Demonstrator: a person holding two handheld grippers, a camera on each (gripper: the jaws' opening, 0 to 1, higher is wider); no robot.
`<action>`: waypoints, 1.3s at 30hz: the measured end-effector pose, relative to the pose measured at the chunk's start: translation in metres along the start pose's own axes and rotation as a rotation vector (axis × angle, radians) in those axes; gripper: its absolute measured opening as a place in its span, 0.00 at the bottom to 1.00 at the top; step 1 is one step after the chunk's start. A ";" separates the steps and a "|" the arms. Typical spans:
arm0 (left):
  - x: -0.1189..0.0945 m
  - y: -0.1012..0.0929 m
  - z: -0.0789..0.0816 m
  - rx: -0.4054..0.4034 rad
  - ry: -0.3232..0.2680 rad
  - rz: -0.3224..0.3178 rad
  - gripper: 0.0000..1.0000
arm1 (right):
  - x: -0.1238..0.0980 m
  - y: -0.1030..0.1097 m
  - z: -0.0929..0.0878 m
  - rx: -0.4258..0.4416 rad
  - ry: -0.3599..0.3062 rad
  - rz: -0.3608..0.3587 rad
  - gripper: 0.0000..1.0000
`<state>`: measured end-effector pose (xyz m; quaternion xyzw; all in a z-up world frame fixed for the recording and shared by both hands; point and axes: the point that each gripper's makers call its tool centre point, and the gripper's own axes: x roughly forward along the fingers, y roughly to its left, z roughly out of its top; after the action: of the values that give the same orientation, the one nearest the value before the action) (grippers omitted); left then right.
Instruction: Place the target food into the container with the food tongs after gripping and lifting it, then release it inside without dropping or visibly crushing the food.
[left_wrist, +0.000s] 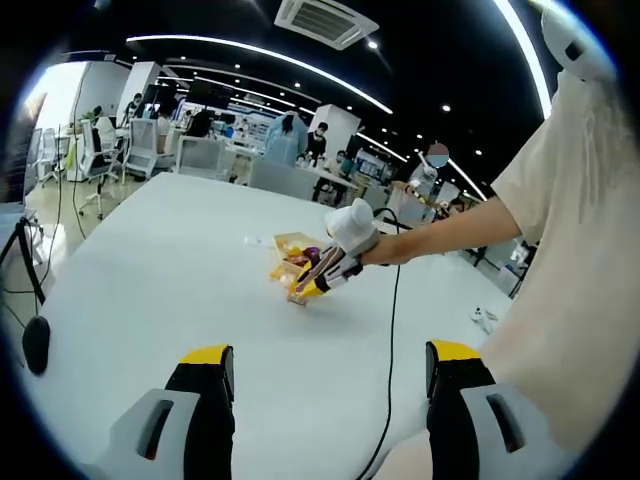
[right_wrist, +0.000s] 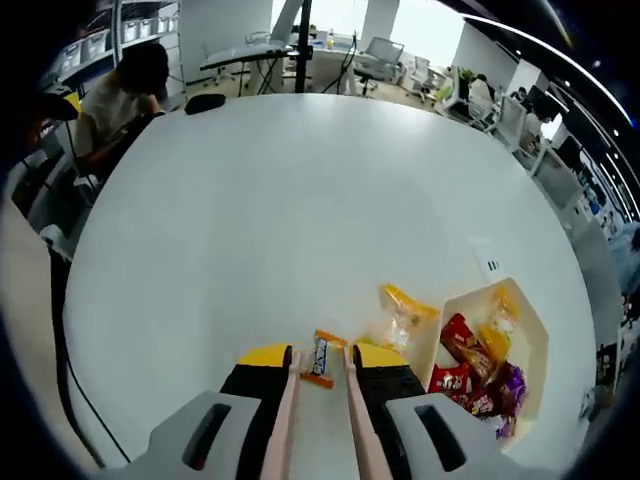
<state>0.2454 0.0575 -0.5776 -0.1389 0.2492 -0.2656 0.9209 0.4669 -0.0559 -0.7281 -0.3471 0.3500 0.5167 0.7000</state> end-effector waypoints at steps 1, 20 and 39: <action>0.000 0.000 0.000 -0.002 0.000 0.000 0.78 | 0.000 -0.001 -0.001 0.004 0.003 -0.004 0.24; 0.000 -0.001 -0.001 -0.003 0.004 0.001 0.78 | 0.006 -0.003 -0.006 0.080 0.003 -0.008 0.25; 0.000 -0.001 0.001 -0.002 -0.004 0.000 0.78 | 0.009 -0.006 -0.008 0.166 0.016 0.010 0.26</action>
<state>0.2458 0.0571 -0.5766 -0.1407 0.2476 -0.2651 0.9212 0.4736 -0.0598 -0.7387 -0.2902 0.3989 0.4867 0.7210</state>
